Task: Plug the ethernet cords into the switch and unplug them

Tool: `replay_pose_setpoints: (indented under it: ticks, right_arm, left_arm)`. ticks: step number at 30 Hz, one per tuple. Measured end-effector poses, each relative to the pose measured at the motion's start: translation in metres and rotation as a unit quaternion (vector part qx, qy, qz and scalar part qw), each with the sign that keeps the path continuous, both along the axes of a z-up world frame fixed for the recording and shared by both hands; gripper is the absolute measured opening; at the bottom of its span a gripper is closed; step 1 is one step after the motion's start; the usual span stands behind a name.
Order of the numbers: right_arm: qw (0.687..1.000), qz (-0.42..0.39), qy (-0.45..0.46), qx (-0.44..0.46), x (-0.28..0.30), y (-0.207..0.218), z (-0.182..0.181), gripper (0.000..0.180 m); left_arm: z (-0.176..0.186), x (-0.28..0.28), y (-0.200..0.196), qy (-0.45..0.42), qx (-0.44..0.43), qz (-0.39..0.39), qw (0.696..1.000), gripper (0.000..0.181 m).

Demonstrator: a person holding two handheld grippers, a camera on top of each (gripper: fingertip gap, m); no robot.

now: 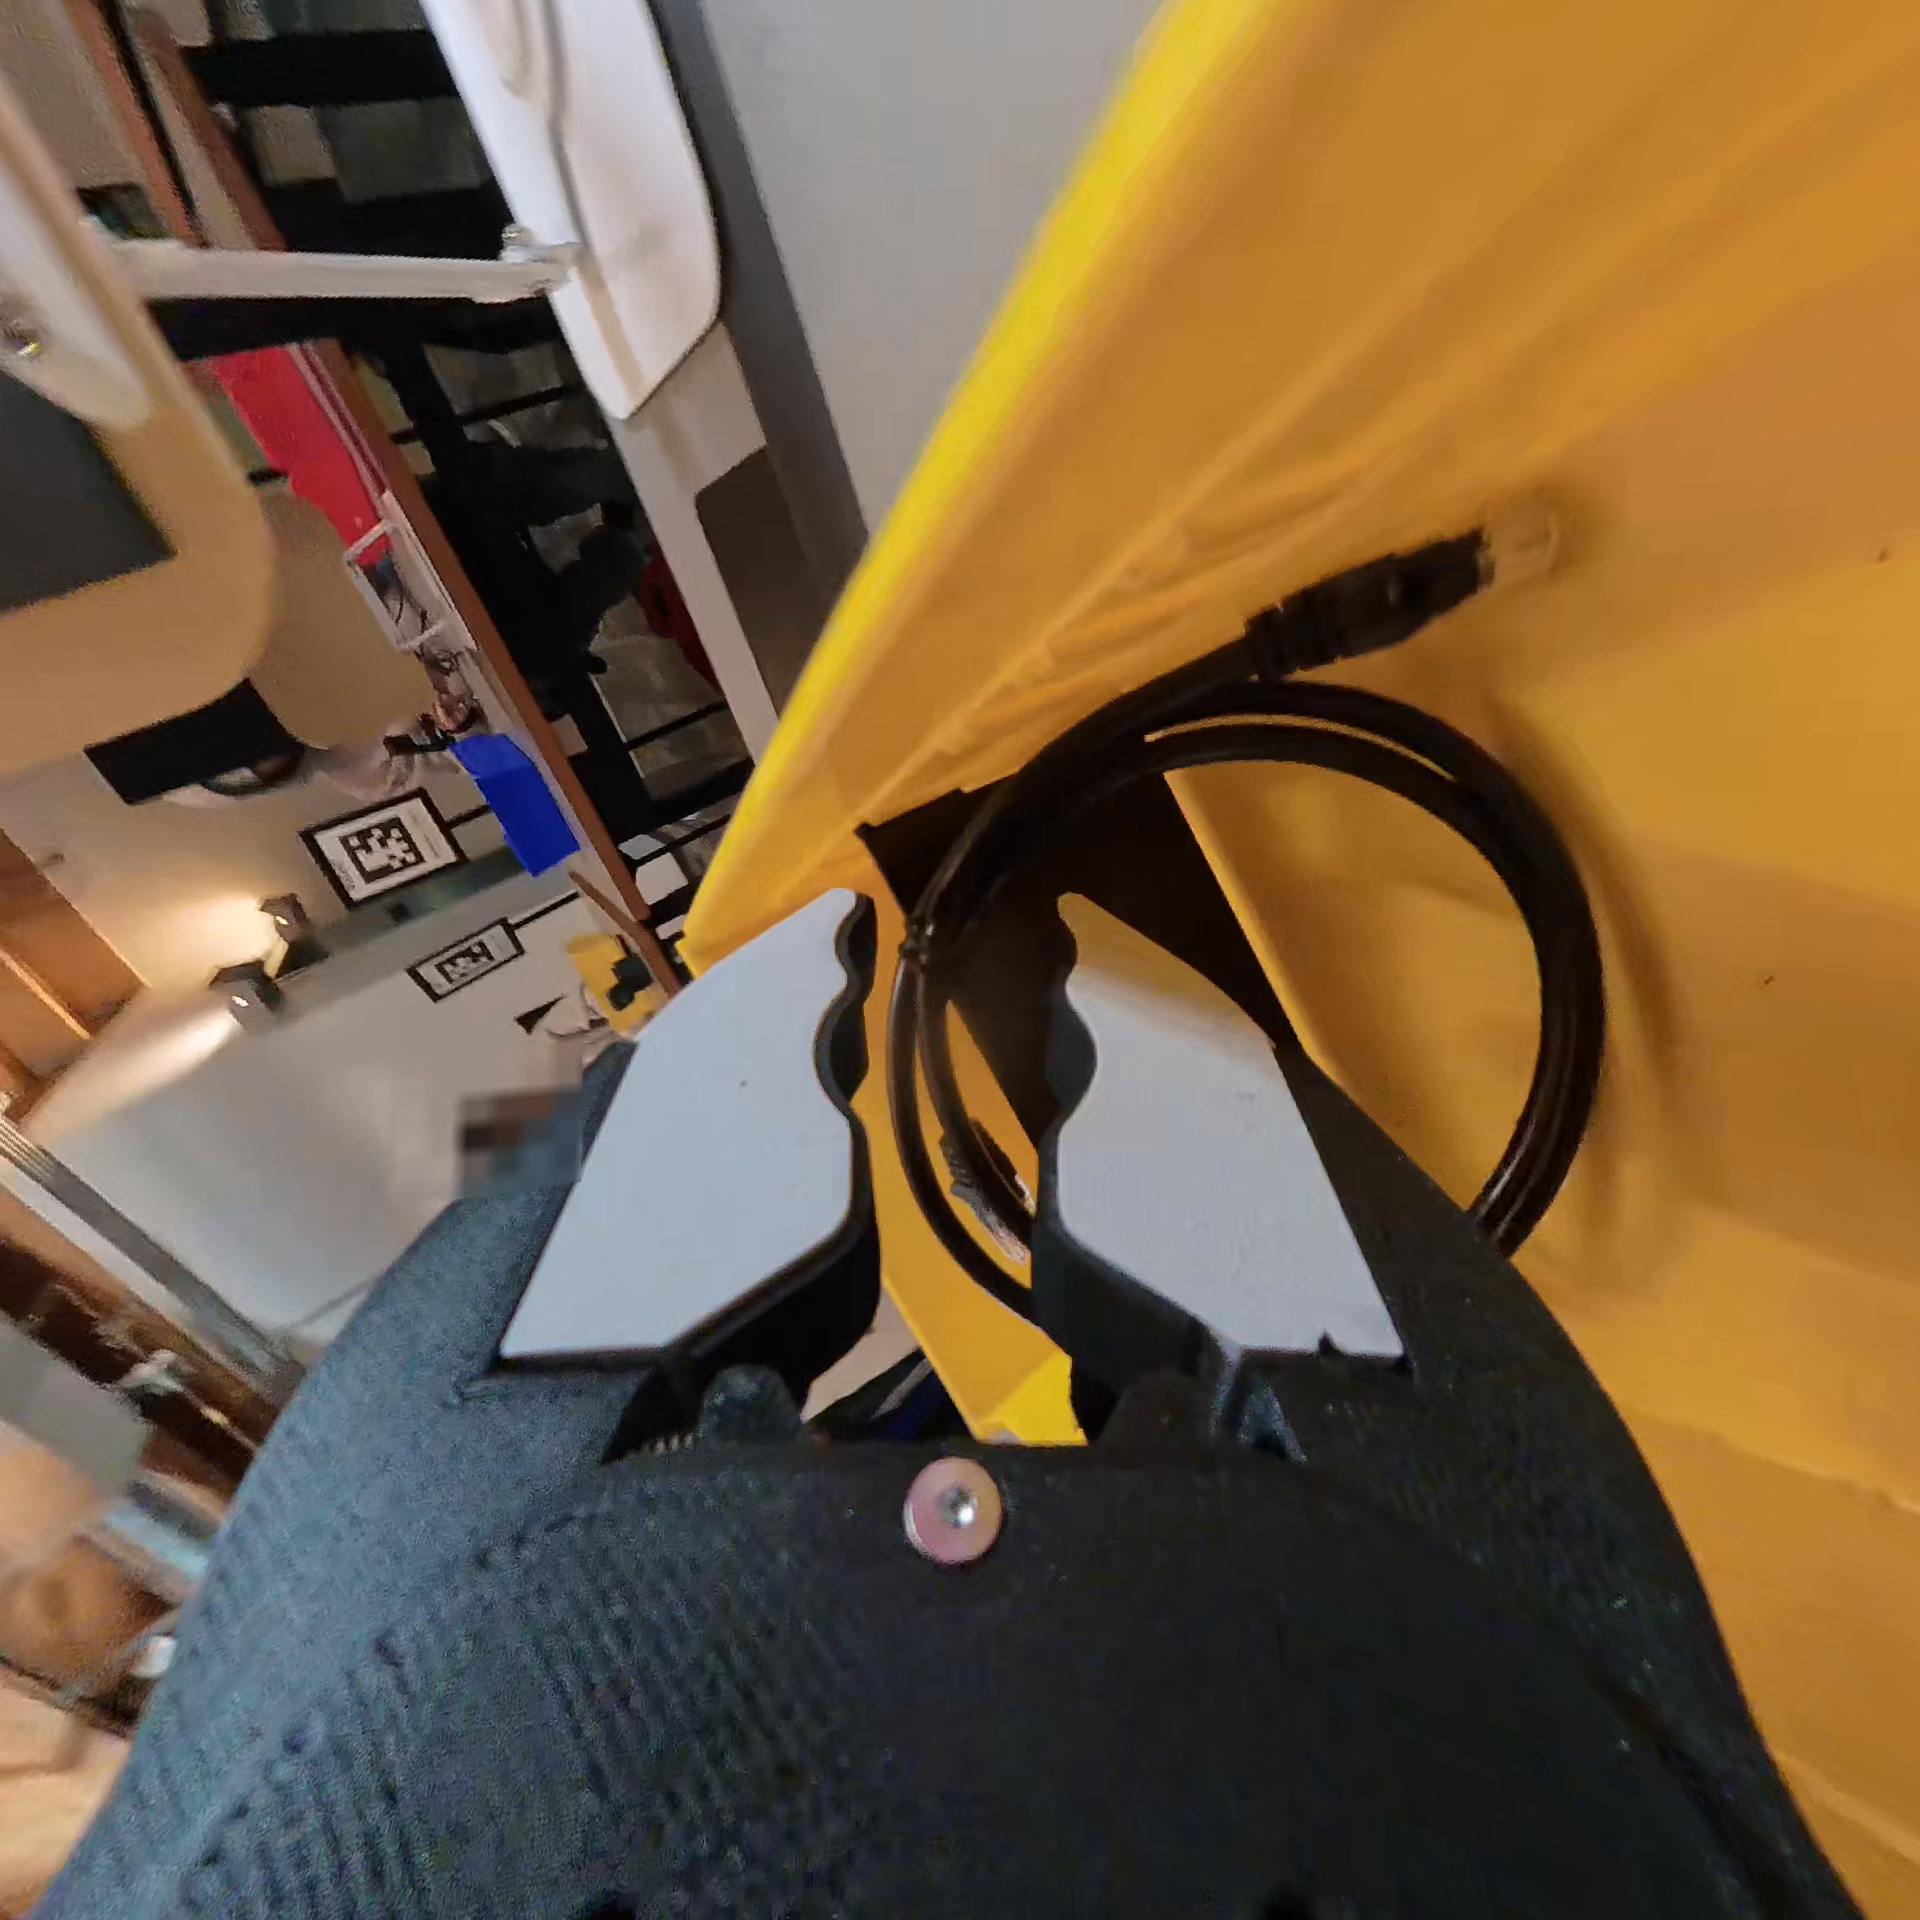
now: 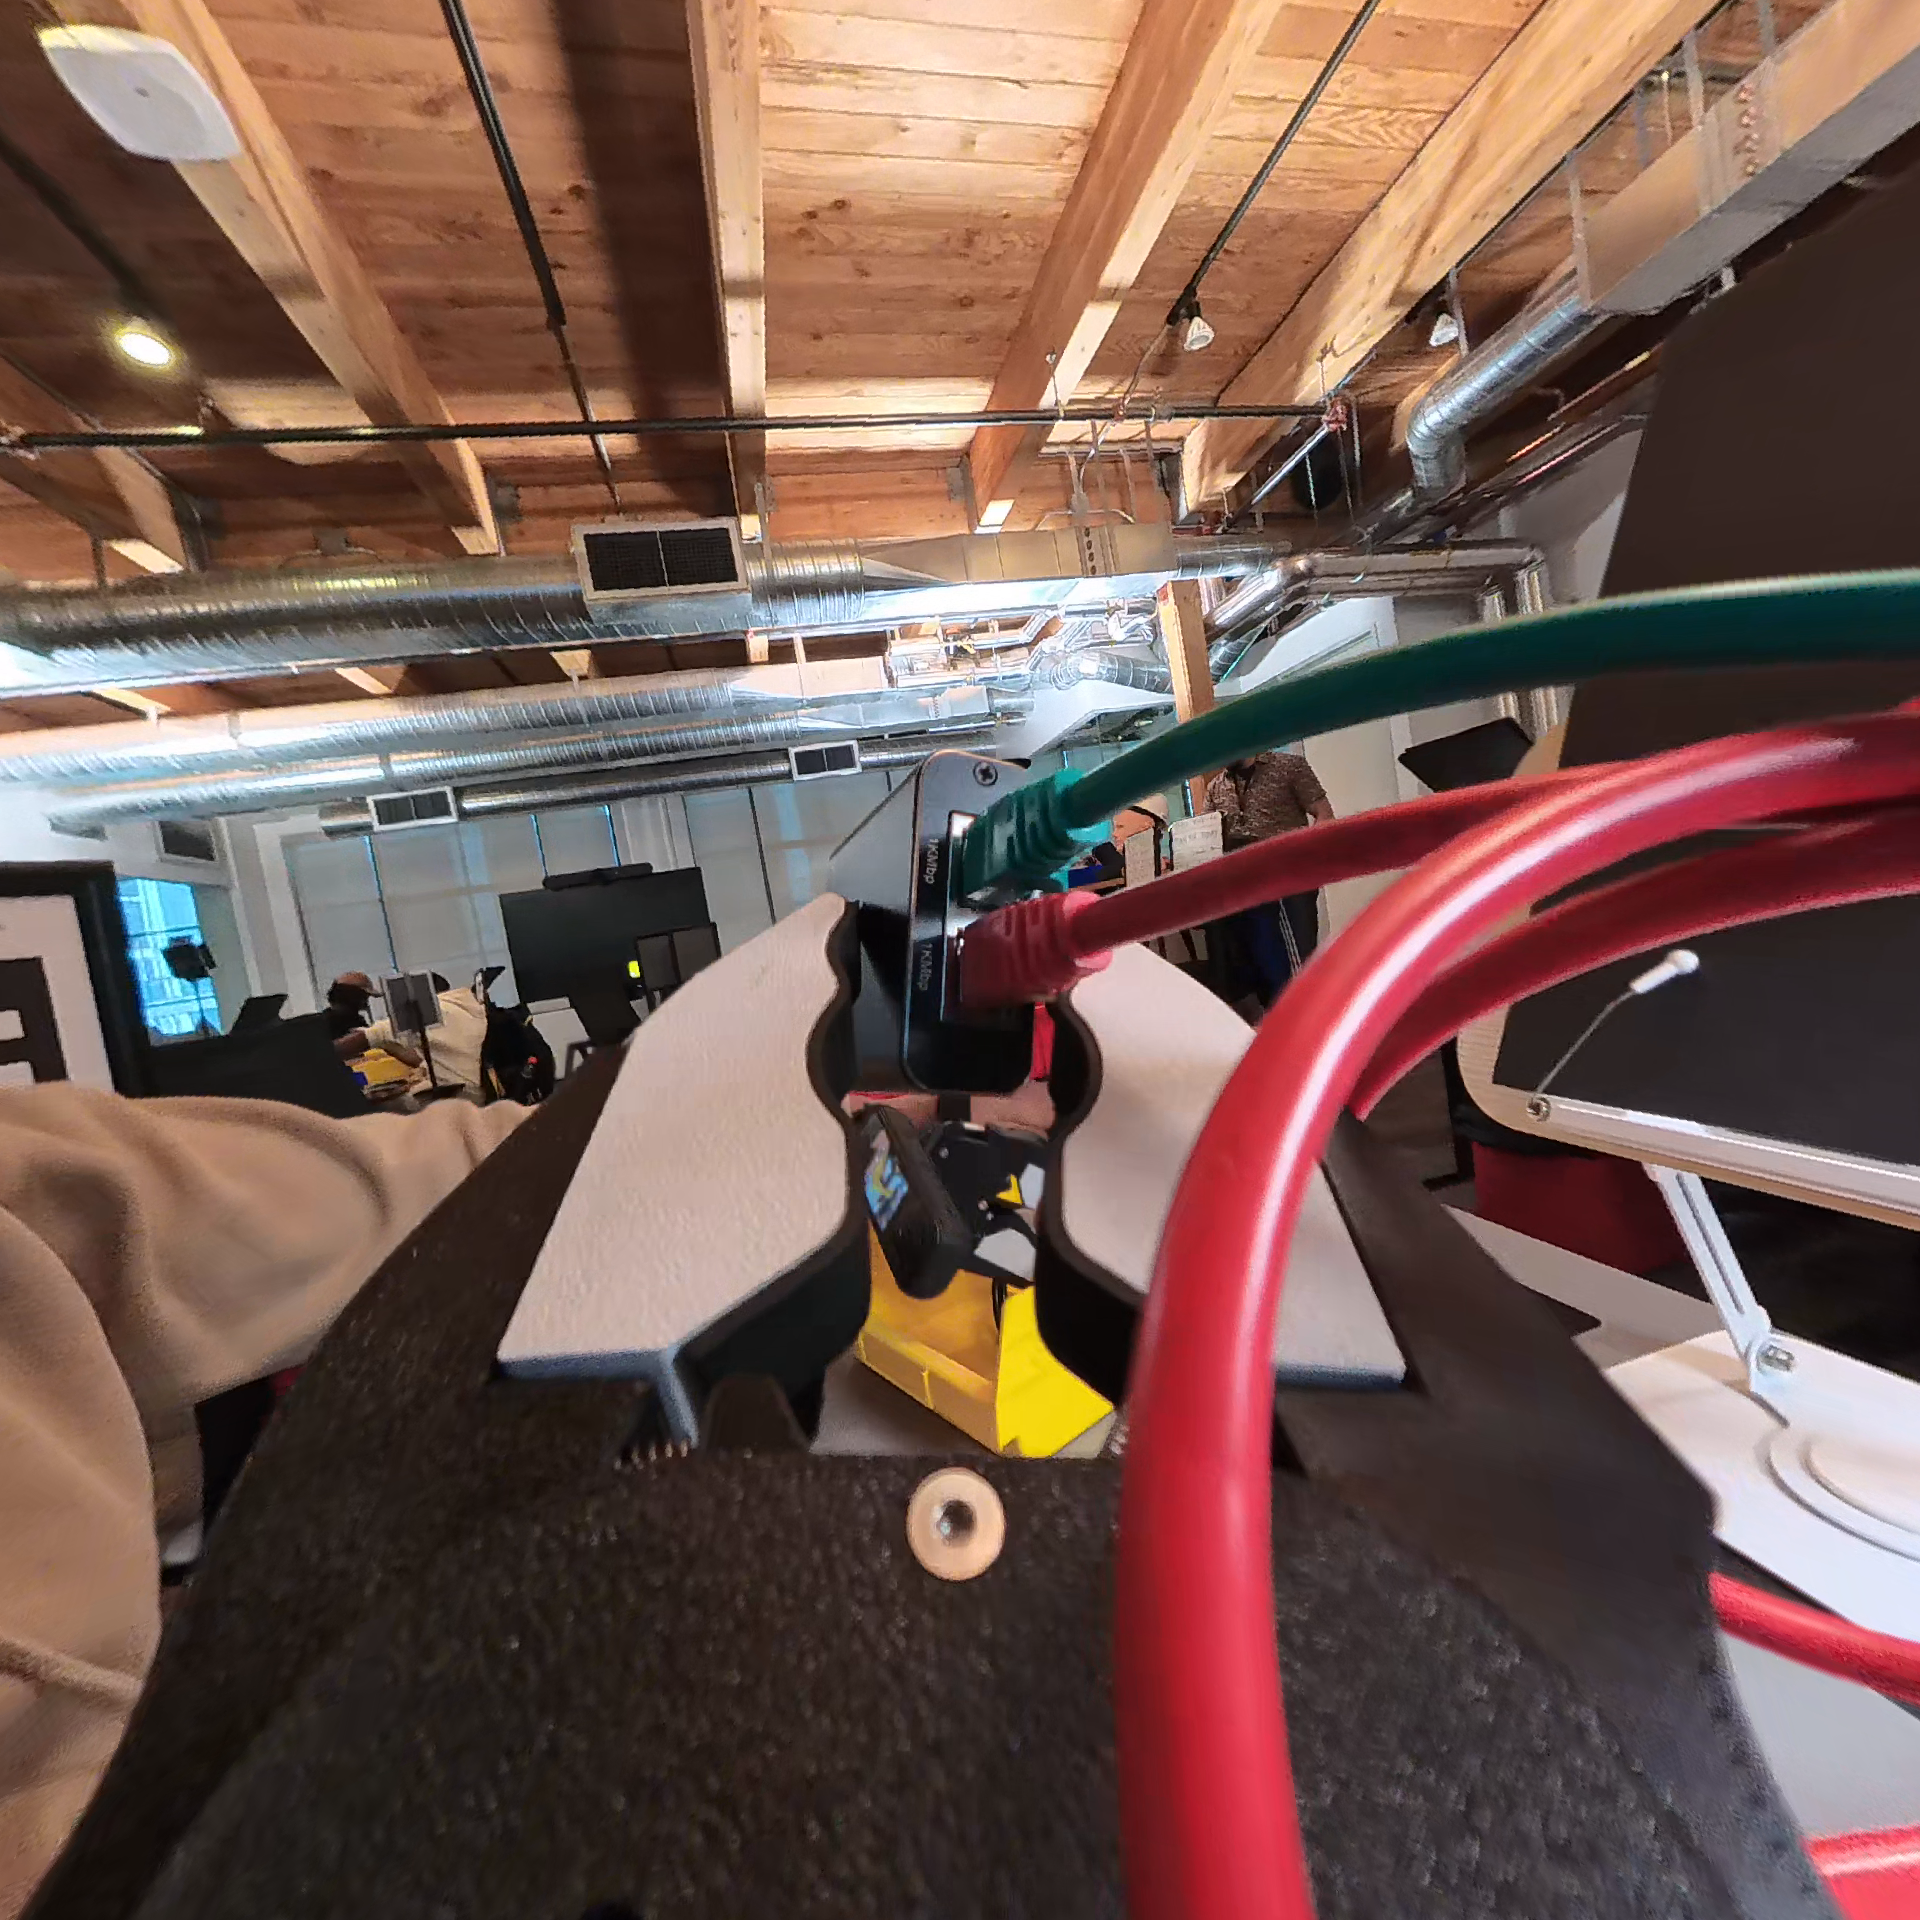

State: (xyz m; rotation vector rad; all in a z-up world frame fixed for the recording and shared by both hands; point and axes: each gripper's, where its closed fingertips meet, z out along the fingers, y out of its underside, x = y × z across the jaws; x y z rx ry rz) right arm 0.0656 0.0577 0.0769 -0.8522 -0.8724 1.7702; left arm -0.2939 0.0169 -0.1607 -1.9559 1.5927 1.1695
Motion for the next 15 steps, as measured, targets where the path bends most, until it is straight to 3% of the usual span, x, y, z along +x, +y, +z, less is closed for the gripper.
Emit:
replay_pose_setpoints:
  ticks: [3, 5, 11, 15]
  right_arm:
    - [1.000, -0.002, 0.001, -0.010, 0.003, 0.006, 0.001, 0.033]
    - [1.000, -0.006, 0.001, -0.013, 0.005, 0.010, 0.001, 0.033]
    - [1.000, -0.008, 0.005, -0.027, 0.008, 0.018, 0.004, 0.033]
    - [1.000, -0.009, -0.006, -0.022, 0.005, 0.016, 0.001, 0.033]
  left_arm:
    - [-0.001, -0.003, 0.006, 0.068, 0.003, -0.034, 0.997, 0.014]
    - [0.007, -0.003, 0.003, 0.067, 0.004, -0.022, 0.998, 0.013]
    - [0.098, -0.011, -0.024, -0.036, 0.080, 0.047, 0.995, 0.011]
    - [0.129, 0.022, -0.050, -0.207, 0.050, 0.090, 0.973, 0.011]
